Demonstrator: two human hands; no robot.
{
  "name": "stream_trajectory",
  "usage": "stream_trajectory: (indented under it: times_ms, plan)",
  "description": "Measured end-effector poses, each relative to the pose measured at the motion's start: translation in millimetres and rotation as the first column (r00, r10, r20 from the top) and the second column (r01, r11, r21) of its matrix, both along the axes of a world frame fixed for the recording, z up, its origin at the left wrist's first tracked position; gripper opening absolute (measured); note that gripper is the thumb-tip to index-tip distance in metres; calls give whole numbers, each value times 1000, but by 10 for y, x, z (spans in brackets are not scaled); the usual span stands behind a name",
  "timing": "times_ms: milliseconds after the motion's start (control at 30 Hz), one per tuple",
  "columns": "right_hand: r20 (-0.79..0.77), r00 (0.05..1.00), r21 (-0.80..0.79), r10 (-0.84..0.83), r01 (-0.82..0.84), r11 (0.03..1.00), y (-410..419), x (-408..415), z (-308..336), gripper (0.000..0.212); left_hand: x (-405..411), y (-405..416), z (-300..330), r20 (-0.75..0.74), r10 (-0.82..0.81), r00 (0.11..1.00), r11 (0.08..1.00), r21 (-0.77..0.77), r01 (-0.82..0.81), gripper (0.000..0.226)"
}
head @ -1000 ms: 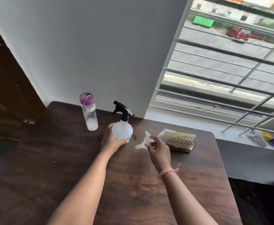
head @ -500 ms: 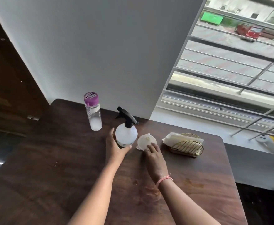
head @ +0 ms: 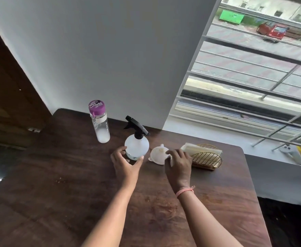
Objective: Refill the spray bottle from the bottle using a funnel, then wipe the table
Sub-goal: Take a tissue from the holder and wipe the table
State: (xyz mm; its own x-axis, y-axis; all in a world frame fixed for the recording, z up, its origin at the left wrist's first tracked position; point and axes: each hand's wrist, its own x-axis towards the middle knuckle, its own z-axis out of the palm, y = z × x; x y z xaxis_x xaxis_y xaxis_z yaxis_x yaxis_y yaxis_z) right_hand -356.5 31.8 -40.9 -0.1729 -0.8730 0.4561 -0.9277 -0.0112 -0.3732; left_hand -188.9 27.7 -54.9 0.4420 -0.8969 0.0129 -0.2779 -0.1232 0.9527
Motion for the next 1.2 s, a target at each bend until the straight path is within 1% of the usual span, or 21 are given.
stream_trajectory:
  times_ms: [100,167,267,367,467,600,667,767,833,967,1100,1200]
  plan:
    - [125,982,-67,-143,152,986,-161,-229,155,15,-24,11,93,-22,19,1000,999,-44,-20,53]
    - [174,961,-29,-216,224,974,-232,-382,225,14,-52,21,131,-35,11,999,996,-83,-14,45]
    - [146,956,101,-253,240,966,-279,-522,254,9,-154,71,202,-25,-43,999,992,-119,40,27]
    - [99,960,182,-261,241,953,-292,-571,224,7,-335,134,293,-40,-203,978,968,-159,195,10]
    - [119,948,199,-294,267,943,-286,-592,209,13,-577,141,365,-30,-379,925,915,-162,370,16]
    - [143,947,226,-289,253,941,-310,-682,247,22,-951,-24,357,-95,-509,855,861,-51,507,31]
    - [93,953,291,-288,251,923,-345,-722,290,25,-1118,-149,356,-114,-562,819,824,16,567,39]
    - [-16,961,395,-278,261,881,-425,-744,366,25,-1299,-277,381,-50,-630,775,769,102,631,46]
    - [0,961,429,-276,249,868,-481,-768,397,21,-1394,-313,391,-43,-666,745,737,119,665,46]
    - [152,949,465,-278,180,867,-540,-841,424,15,-1512,-330,351,-54,-689,723,713,133,689,41]
    - [154,955,468,-254,156,870,-558,-880,437,15,-1510,-335,317,-30,-686,727,714,165,681,51]
    - [142,967,495,-214,118,861,-576,-911,462,14,-1497,-343,295,-20,-681,732,718,181,673,49]
